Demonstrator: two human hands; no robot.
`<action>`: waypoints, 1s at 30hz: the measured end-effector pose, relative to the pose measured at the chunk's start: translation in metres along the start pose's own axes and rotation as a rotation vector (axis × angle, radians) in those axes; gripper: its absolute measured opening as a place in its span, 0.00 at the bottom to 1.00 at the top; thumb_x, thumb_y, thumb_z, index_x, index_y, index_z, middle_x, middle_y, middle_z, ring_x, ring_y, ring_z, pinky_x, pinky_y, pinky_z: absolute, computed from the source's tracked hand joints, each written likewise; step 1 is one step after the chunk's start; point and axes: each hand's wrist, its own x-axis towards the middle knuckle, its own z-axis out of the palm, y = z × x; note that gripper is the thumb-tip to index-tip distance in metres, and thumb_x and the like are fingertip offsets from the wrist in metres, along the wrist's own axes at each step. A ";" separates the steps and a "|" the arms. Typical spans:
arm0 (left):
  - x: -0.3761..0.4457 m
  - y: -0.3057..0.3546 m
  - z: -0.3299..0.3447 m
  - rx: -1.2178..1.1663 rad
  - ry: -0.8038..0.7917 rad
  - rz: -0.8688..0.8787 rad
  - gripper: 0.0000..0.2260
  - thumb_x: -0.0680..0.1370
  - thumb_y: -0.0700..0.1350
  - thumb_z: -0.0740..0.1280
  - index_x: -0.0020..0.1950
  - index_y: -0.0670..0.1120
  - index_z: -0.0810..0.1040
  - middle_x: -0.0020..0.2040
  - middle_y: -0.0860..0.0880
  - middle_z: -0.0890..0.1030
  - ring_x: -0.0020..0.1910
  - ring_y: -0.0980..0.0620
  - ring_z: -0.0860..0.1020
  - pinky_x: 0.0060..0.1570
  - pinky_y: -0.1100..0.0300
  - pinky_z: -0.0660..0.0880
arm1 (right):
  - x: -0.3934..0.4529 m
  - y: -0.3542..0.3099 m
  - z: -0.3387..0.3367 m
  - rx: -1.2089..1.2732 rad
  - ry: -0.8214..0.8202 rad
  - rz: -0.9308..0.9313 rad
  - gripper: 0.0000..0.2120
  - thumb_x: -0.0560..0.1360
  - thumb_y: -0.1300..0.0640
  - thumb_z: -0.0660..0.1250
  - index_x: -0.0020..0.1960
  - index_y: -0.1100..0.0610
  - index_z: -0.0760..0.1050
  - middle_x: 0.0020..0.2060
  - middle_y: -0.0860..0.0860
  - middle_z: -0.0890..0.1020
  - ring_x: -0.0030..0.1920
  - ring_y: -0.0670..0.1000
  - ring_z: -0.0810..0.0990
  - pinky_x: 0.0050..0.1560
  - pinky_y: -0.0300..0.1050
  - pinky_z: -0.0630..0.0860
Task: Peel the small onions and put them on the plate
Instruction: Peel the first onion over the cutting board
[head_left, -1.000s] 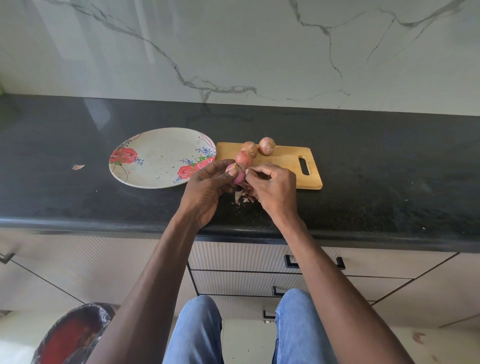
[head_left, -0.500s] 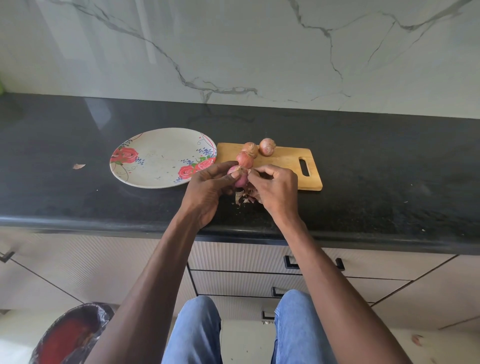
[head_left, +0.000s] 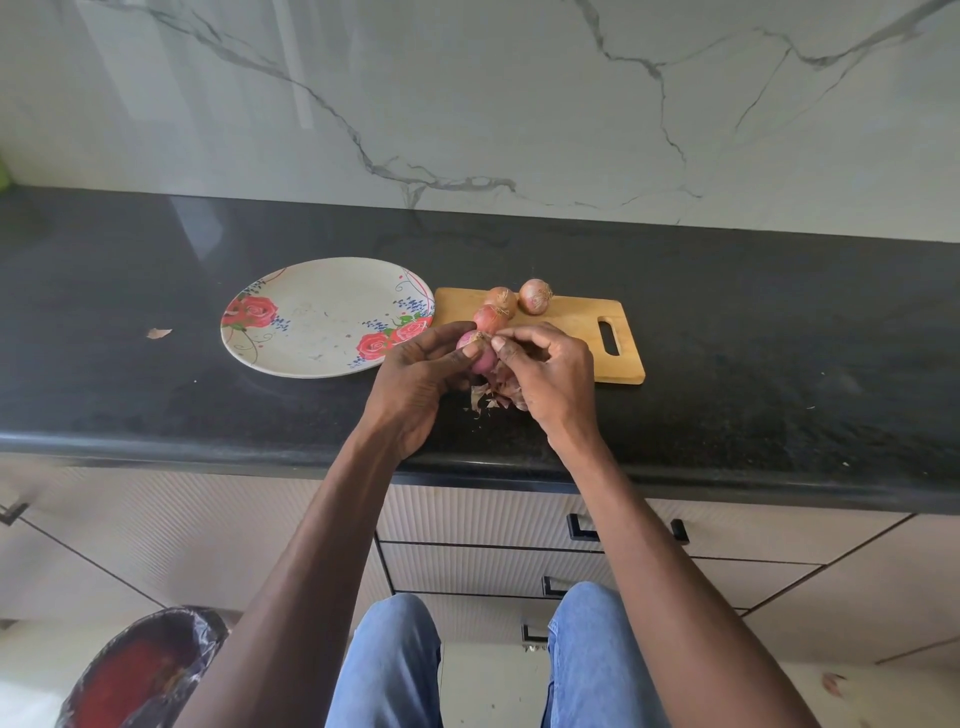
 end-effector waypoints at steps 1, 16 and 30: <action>0.000 0.000 0.000 0.004 -0.004 0.004 0.15 0.71 0.40 0.72 0.57 0.41 0.81 0.46 0.46 0.86 0.42 0.53 0.84 0.40 0.62 0.77 | 0.000 0.001 0.000 -0.011 0.004 -0.005 0.05 0.75 0.62 0.73 0.50 0.60 0.85 0.46 0.50 0.86 0.49 0.47 0.84 0.54 0.52 0.81; -0.002 0.001 0.003 0.012 -0.031 -0.009 0.15 0.74 0.37 0.70 0.60 0.38 0.76 0.47 0.45 0.86 0.43 0.51 0.84 0.40 0.62 0.80 | 0.002 0.001 0.003 -0.121 -0.011 0.044 0.04 0.82 0.61 0.63 0.53 0.59 0.77 0.48 0.47 0.80 0.48 0.41 0.77 0.51 0.36 0.76; -0.002 0.000 0.002 0.056 -0.061 0.015 0.16 0.71 0.39 0.73 0.58 0.41 0.78 0.50 0.45 0.85 0.47 0.49 0.84 0.46 0.58 0.81 | 0.002 0.003 0.003 -0.042 -0.026 0.027 0.04 0.77 0.57 0.71 0.49 0.58 0.83 0.45 0.48 0.85 0.49 0.46 0.82 0.55 0.49 0.79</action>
